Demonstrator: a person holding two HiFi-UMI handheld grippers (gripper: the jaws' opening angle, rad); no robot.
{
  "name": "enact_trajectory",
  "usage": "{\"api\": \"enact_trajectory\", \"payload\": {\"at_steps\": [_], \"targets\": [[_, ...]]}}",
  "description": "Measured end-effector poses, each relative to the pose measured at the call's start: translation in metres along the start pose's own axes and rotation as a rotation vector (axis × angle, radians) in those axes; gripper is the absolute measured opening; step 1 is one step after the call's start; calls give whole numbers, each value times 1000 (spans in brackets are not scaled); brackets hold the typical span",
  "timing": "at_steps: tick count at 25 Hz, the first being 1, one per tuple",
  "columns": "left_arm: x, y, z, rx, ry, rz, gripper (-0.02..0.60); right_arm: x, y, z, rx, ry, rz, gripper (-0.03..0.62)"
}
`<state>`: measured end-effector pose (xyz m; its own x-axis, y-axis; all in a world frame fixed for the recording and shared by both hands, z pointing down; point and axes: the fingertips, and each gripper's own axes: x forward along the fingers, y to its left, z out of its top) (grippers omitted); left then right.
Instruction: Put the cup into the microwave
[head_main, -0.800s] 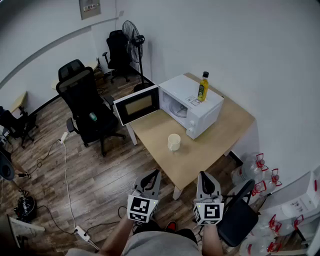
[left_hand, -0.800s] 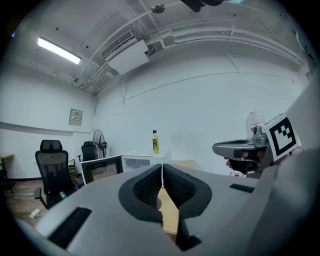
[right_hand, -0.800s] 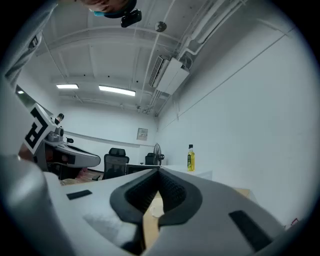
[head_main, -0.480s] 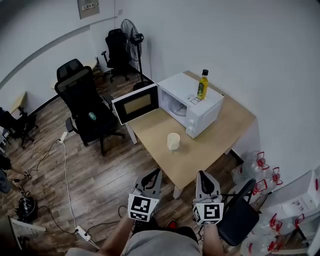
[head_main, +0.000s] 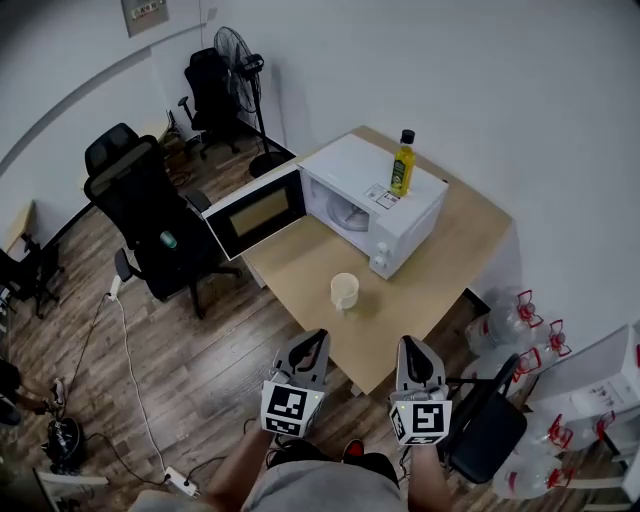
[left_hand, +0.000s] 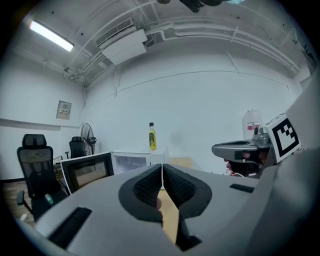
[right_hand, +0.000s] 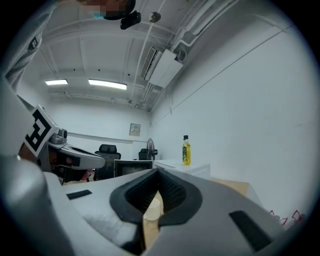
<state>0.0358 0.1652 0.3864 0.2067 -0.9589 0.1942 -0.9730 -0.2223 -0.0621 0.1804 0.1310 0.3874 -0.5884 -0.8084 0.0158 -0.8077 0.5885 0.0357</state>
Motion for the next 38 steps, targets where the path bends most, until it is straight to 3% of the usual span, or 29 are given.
{"api": "enact_trajectory", "payload": {"at_steps": [14,25,31,32,34,38], "targets": [[106,37,-69,-57,153,-166,29,89,-16,-72,68,165,-85,18],[153,41,-146,-85,315,-222,29,115,-28,-139,135,287,-127,18],[171,41,-177,-120,373,-215,32,118,-33,-160,147,325,-133,18],[173,42,-182,-124,382,-214,49,118,-33,-162,149,330,-132,18],[176,42,-193,-137,403,-217,141,118,-33,-168,153,344,-130,18],[184,43,-210,-153,436,-207,199,118,-30,-177,160,364,-128,18]]}}
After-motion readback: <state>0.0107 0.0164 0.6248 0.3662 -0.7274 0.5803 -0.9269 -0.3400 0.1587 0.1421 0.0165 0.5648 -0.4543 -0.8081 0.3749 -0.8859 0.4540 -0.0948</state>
